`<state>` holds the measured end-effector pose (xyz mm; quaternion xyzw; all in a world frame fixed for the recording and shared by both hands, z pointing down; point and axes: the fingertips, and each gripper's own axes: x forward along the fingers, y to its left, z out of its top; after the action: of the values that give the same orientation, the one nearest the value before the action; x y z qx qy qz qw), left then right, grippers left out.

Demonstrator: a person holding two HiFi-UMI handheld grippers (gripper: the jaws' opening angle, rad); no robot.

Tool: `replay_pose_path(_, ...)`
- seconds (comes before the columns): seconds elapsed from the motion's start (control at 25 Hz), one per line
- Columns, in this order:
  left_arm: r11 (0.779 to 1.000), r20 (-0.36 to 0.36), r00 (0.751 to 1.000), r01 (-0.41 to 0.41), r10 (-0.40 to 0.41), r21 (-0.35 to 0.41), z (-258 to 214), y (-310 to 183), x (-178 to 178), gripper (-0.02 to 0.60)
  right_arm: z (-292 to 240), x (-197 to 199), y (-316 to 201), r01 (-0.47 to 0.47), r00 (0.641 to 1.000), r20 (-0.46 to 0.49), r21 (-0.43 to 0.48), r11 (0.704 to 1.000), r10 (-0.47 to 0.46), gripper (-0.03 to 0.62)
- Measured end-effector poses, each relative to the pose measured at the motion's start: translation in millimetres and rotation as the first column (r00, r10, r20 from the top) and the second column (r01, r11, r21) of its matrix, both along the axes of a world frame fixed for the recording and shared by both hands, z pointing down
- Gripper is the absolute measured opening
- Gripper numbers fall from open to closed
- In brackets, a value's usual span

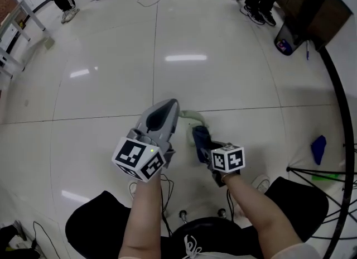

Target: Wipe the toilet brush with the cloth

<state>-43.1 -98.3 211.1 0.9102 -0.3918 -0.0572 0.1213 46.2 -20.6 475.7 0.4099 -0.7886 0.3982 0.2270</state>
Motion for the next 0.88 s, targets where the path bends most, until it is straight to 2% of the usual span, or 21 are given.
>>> replay_pose_path(0.08, 0.999, -0.028, 0.999, 0.042, -0.041, 0.022, -16, 4, -9, 0.005, -43, 11, 5, 0.055, 0.993, -0.109, 0.185, 0.981, -0.035, 0.063)
replay_pose_path(0.16, 0.995, -0.03, 0.995, 0.092, -0.09, 0.048, -27, 11, -21, 0.006, -87, 24, 5, 0.077, 0.981, -0.193, 0.346, 0.935, -0.01, 0.063)
replay_pose_path(0.24, 0.985, -0.036, 0.987, 0.158, -0.156, 0.069, -37, 20, -35, 0.005, -129, 40, 1, 0.054, 0.976, -0.213, 0.457, 0.888, 0.05, 0.063)
replay_pose_path(0.32, 0.97, -0.029, 0.974, 0.226, -0.224, 0.084, -42, 30, -48, 0.005, -167, 58, -3, 0.001, 0.975, -0.189, 0.525, 0.851, 0.116, 0.063)
replay_pose_path(0.44, 0.955, 0.005, 0.958, 0.287, -0.288, 0.08, -35, 52, -61, 0.006, -209, 83, -3, -0.102, 0.975, -0.107, 0.571, 0.814, 0.197, 0.064)
replay_pose_path(0.64, 0.948, 0.045, 0.947, 0.315, -0.317, 0.046, -5, 89, -59, 0.006, -235, 120, 2, -0.235, 0.951, -0.021, 0.604, 0.762, 0.31, 0.064)
replay_pose_path(0.76, 0.955, 0.116, 0.948, 0.296, -0.298, 0.031, 15, 97, -51, 0.006, -237, 118, 4, -0.285, 0.942, 0.032, 0.607, 0.742, 0.335, 0.064)
replay_pose_path(0.88, 0.957, 0.121, 0.95, 0.285, -0.289, 0.048, 19, 104, -44, 0.006, -241, 104, 9, -0.284, 0.946, 0.056, 0.611, 0.739, 0.318, 0.063)
